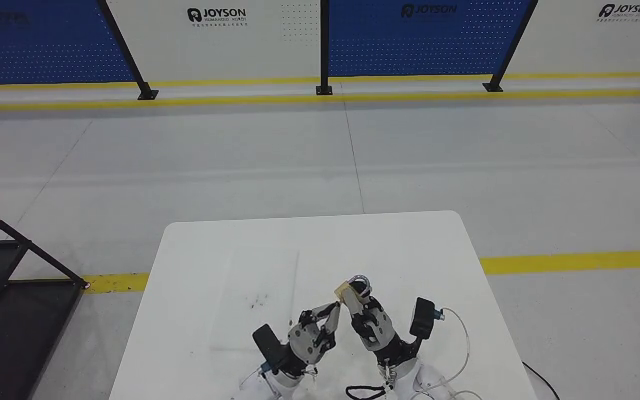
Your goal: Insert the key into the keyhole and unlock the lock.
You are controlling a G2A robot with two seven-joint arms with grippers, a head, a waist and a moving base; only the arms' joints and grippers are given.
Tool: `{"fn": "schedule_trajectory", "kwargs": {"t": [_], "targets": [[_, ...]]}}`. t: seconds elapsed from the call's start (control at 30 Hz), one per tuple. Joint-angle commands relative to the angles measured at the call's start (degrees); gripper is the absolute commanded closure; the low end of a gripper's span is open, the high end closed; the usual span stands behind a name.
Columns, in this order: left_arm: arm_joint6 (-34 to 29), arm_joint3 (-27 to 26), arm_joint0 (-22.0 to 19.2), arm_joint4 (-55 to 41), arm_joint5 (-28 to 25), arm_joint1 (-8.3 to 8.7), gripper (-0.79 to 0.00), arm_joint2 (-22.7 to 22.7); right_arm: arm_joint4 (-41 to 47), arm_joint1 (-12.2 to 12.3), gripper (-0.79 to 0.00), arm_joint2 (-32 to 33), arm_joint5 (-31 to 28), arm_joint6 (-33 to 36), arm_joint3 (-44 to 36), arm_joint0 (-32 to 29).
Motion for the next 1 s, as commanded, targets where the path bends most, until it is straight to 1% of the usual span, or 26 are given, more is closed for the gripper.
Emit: {"fn": "schedule_trajectory", "kwargs": {"t": [0.0,0.1,0.17,0.23,0.37,0.43,0.53,0.6,0.77,0.97], "targets": [[0.42,0.34,-0.12,1.5,2.65,0.0,0.0,-0.05,-0.01,0.03,0.0,-0.05,0.03,-0.05,-0.01,0.0],[0.62,0.78,-0.28,1.8,3.51,-0.07,0.0,0.34,-0.01,0.08,0.0,-0.14,0.09,-0.11,0.02,0.04],[0.93,1.06,-0.51,2.84,5.32,-0.09,0.0,0.36,0.0,0.1,0.0,-0.2,0.14,-0.16,0.03,0.06],[1.02,1.31,-0.6,2.65,5.25,-0.16,0.0,0.74,0.07,0.13,0.0,-0.27,0.07,-0.15,0.06,0.08],[2.44,1.63,-1.08,5.2,9.95,-0.23,0.0,0.73,0.12,0.2,0.0,-0.36,0.12,-0.19,0.08,0.12],[2.88,1.82,-1.28,5.9,11.23,-0.31,0.0,1.0,0.09,0.22,0.0,-0.44,0.16,-0.26,0.07,0.09],[3.55,2.46,-1.7,7.96,15.21,-0.42,0.0,1.1,0.16,0.27,0.0,-0.52,0.12,-0.26,0.06,0.09],[3.65,2.84,-1.92,7.93,15.49,-0.55,0.0,1.49,0.18,0.31,0.0,-0.55,0.14,-0.28,0.04,0.08],[4.01,3.56,-2.54,8.94,18.29,-0.7,0.0,1.59,0.37,0.4,0.0,-0.56,0.16,-0.48,-0.08,0.02],[5.23,3.82,-2.94,8.53,18.86,-0.87,0.0,1.9,0.63,0.49,0.0,-0.59,0.15,-0.48,-0.13,0.06]]}}
